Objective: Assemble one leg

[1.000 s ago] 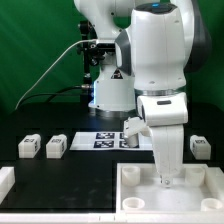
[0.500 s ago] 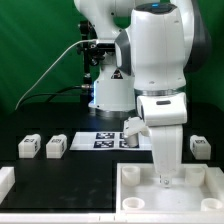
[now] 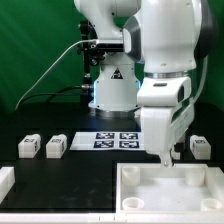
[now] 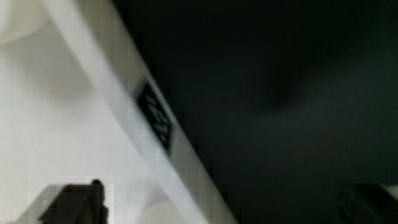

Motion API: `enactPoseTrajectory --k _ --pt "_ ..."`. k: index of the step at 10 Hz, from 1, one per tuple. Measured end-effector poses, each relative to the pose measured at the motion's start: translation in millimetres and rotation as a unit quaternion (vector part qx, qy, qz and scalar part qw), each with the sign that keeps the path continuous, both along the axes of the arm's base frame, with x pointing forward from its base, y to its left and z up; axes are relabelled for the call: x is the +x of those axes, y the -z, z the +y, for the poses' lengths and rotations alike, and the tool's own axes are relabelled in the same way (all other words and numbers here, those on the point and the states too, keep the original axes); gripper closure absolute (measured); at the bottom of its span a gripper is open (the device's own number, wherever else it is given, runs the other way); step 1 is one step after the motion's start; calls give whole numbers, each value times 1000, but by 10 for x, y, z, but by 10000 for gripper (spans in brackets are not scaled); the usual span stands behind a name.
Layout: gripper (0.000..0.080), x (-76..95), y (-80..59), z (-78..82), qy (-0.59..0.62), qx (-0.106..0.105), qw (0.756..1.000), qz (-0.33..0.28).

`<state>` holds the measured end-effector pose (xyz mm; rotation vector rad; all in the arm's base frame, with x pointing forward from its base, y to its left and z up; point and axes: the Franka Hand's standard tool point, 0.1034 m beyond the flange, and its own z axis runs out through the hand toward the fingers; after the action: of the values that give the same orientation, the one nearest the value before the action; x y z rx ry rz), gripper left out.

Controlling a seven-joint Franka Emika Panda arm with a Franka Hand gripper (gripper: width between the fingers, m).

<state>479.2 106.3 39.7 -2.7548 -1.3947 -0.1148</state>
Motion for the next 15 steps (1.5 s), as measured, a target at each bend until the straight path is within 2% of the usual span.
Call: enactPoseTrajectory --k 2,4,5,8,9,10,11,12,13,14,15 --pt "151 -120 8 208 138 13 990 11" --pt "151 -204 7 392 219 20 975 16" --pt "151 -212 13 399 270 26 962 23" --pt "151 -253 23 427 284 22 958 36" --pt "151 -415 39 545 320 -2 944 84" --pt "151 -517 16 623 320 -34 937 134" --pt "151 -580 -12 662 326 -75 922 195" --pt "151 -577 4 703 328 -104 908 240" --pt "151 -568 70 717 325 -116 900 265" --pt "151 -667 82 694 316 -147 883 315" --pt "151 -665 66 705 305 -171 866 357"
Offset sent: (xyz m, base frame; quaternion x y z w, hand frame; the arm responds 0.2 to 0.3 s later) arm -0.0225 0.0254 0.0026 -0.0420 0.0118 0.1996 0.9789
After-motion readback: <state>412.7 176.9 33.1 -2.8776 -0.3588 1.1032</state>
